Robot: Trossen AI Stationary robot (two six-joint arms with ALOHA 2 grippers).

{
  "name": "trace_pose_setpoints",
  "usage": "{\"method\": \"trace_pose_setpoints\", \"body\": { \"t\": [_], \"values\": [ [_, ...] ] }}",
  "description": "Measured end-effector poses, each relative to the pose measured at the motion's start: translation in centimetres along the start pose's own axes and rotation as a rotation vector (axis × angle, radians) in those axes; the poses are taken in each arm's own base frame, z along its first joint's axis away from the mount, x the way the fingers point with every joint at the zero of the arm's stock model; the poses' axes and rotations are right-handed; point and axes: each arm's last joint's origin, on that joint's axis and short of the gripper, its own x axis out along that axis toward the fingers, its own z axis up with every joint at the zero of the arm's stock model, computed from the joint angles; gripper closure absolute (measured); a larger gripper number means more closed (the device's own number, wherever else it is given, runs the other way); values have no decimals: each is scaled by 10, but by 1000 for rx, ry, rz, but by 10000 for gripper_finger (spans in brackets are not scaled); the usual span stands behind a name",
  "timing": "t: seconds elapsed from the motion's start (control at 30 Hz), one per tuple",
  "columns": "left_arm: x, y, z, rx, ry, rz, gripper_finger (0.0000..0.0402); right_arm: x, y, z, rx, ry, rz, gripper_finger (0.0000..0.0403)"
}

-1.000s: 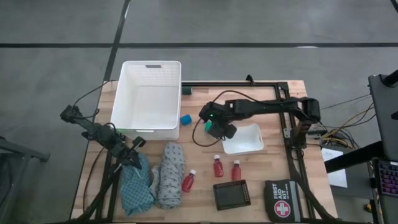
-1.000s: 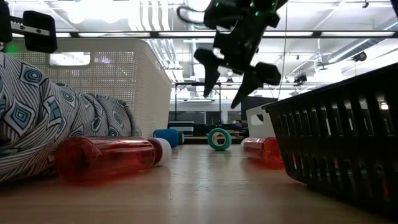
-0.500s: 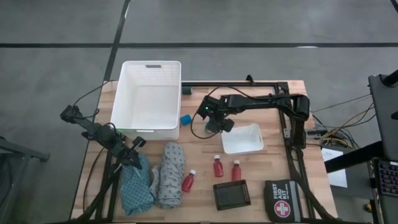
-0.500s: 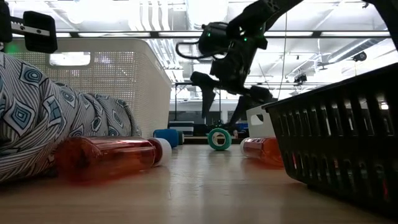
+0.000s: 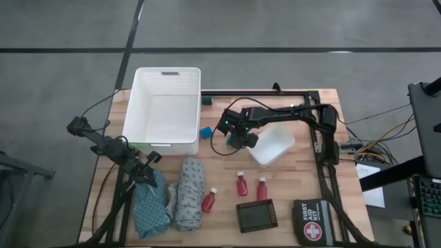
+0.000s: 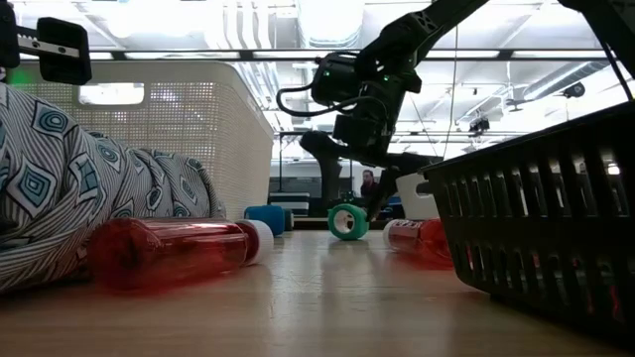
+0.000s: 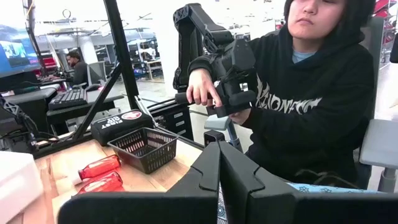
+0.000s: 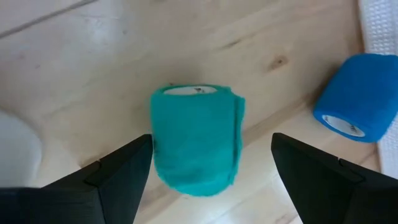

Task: Pick & place medical supplies in basket/bin
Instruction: Put the light green bandage into the small white bin

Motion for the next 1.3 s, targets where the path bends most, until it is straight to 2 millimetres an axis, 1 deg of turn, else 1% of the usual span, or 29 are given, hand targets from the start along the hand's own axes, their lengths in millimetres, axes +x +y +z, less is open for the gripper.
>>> {"method": "trace_pose_setpoints", "body": {
  "t": [0.33,0.67,0.9,1.1,1.3],
  "values": [
    [0,0,0,0,0,0,396,0,1,-1,-2,6,4,76],
    [0,0,0,0,0,0,396,-18,-5,2,15,-7,-51,76],
    [0,0,0,0,0,0,396,-23,-6,4,-41,-17,-56,76],
    [0,0,0,0,0,0,396,-22,-4,18,3,-46,-53,76],
    [0,0,0,0,0,0,396,-18,0,30,79,7,-61,76]
  ]
}}
